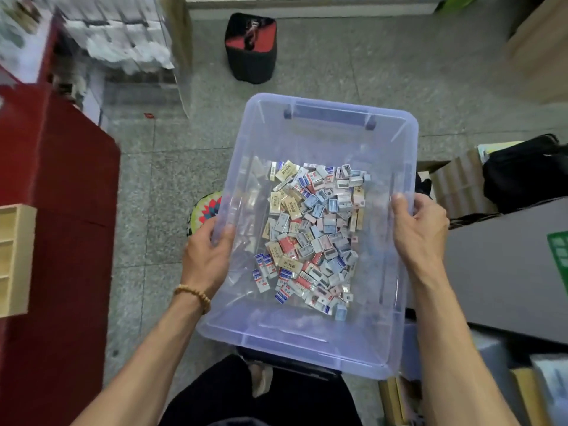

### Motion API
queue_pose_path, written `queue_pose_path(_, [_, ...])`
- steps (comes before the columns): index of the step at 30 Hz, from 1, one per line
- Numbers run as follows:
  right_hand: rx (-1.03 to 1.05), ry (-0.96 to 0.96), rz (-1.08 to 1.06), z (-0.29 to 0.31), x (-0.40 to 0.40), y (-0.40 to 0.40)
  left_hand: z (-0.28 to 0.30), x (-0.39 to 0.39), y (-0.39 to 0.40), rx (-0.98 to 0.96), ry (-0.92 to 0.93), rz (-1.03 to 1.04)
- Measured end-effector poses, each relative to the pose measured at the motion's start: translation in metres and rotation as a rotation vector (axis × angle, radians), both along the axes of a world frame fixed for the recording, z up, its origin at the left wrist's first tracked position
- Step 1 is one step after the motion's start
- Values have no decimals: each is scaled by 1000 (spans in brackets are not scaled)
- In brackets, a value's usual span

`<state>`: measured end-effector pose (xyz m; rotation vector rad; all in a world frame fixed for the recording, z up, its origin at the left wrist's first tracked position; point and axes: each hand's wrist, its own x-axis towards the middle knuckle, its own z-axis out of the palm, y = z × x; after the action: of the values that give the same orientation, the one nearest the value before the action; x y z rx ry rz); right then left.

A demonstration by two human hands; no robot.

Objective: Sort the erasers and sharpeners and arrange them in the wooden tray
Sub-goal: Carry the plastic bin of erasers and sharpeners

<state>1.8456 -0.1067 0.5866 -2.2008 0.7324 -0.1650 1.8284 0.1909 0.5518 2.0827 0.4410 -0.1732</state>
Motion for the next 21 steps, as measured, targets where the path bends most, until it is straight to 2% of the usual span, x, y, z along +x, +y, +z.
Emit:
queue_pose_path(5, [7, 16, -56, -21, 93, -52, -16, 107, -51, -5, 2, -48])
queue_pose_path(14, [15, 8, -204, -27, 210, -134, -16, 267, -136, -15, 20, -192])
queue_pose_path(21, [-24, 39, -341, -81, 280, -179, -63, 376, -192, -42, 77, -343])
